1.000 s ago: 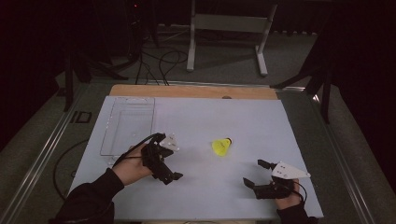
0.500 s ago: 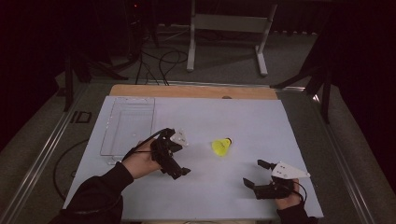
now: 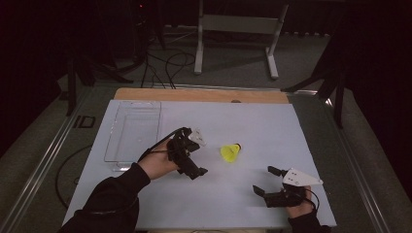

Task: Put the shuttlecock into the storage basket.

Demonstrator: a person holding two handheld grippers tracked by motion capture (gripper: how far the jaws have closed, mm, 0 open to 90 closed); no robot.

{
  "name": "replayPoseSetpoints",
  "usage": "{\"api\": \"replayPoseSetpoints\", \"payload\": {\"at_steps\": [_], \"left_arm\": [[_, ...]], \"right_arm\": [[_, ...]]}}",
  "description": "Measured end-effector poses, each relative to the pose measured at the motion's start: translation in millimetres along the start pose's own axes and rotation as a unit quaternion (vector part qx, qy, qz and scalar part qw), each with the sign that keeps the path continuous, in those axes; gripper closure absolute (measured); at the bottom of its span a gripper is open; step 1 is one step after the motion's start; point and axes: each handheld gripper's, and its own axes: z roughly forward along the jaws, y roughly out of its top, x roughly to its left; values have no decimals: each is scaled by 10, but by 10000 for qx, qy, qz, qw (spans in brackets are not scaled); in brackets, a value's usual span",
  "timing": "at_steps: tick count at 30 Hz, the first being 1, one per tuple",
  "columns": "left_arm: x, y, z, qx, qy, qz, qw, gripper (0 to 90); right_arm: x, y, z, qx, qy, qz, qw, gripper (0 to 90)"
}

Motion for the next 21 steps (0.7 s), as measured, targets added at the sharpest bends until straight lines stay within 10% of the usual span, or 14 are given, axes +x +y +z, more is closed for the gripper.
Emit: {"api": "replayPoseSetpoints", "payload": {"at_steps": [21], "left_arm": [[125,289,203,-111,2,-382,9992,4]], "right_arm": [[5,1,-1,-15,17,16,10000,89]]}}
